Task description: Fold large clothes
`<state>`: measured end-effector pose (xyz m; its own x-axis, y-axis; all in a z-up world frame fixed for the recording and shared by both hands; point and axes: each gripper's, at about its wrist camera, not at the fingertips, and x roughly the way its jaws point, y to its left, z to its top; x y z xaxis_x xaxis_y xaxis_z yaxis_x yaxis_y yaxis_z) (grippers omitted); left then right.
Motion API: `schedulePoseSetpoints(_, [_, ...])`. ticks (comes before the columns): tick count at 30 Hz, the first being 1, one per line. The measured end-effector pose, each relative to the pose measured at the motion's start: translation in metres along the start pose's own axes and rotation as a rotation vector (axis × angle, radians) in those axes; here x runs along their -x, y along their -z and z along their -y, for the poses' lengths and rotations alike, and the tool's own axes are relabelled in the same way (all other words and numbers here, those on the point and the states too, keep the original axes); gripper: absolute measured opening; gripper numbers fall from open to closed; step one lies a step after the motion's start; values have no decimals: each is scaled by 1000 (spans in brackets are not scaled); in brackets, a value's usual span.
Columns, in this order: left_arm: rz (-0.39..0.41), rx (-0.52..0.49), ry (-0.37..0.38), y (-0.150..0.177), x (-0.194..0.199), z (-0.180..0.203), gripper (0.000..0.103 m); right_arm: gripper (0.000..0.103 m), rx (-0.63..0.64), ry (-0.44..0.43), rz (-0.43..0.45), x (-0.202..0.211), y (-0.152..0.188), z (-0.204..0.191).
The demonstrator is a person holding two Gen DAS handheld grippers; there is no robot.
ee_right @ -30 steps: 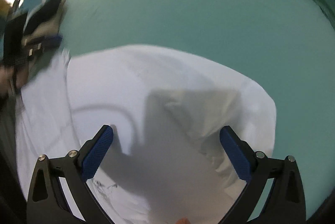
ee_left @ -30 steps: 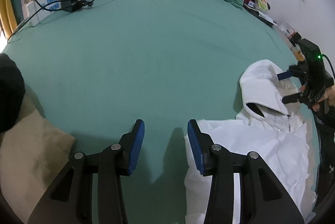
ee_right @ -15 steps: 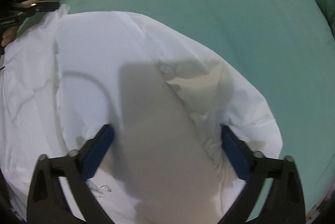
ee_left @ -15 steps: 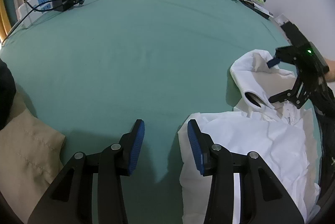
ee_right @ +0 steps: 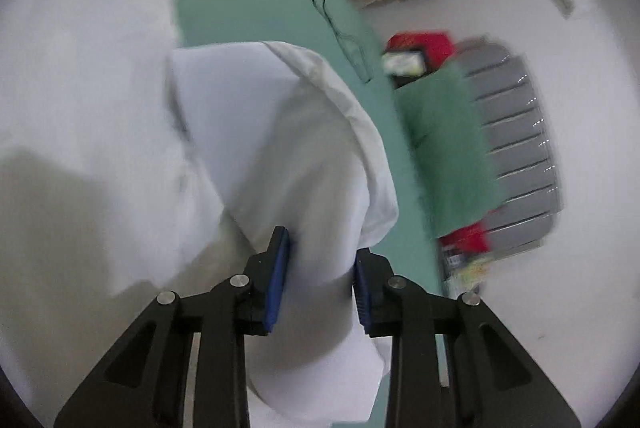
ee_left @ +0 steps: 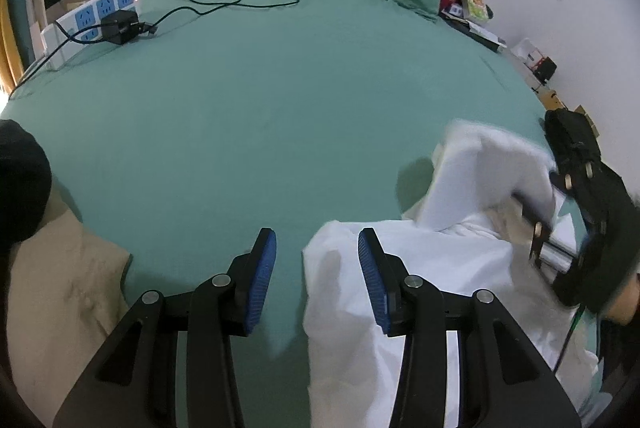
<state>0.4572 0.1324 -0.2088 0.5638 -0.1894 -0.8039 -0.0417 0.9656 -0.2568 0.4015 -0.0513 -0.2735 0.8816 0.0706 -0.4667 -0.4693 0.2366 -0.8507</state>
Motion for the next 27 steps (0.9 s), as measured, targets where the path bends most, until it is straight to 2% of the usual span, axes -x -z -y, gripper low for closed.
schedulePoseSetpoints(1, [10,0,9,2,5,2,45,30,14,60,-2,11,3,-11])
schedulePoseSetpoints(3, [39,-17,31,5,15,9,45,30,8,84,-15,25,6,-25])
schedulePoseSetpoints(5, [107,-112,-4,13,32,27,45,30,15,116,-8,43,9,-41])
schedulePoseSetpoints(6, [147,-182,-14,21,43,42,45,32,10,118,-12,49,12,-47])
schedulePoseSetpoints(7, [158,-213,-6,26,48,49,45,33,7,108,-23,44,4,-50])
schedulePoseSetpoints(8, [166,-233,25,29,54,58,45,33,-9,88,-40,43,12,-53])
schedulePoseSetpoints(10, [167,-196,71,26,58,65,45,33,-73,62,-55,56,16,-55])
schedulePoseSetpoints(12, [155,-112,97,19,54,70,45,34,-136,35,-68,66,23,-52])
schedulePoseSetpoints(14, [95,-24,182,14,35,79,45,40,-211,17,-89,73,36,-45])
schedulePoseSetpoints(16, [-8,-52,168,18,9,97,45,48,-322,-32,-85,80,41,-35])
schedulePoseSetpoints(17, [-58,-87,126,24,-5,108,45,50,-354,-52,-80,84,39,-35])
schedulePoseSetpoints(19, [-112,-114,93,39,-21,121,45,54,-421,-82,-76,89,46,-25])
schedulePoseSetpoints(23, [-104,-126,85,56,-18,128,45,63,-663,-126,-55,108,74,23])
schedulePoseSetpoints(27, [-114,-125,87,61,-20,125,45,71,-944,-127,-70,90,94,86])
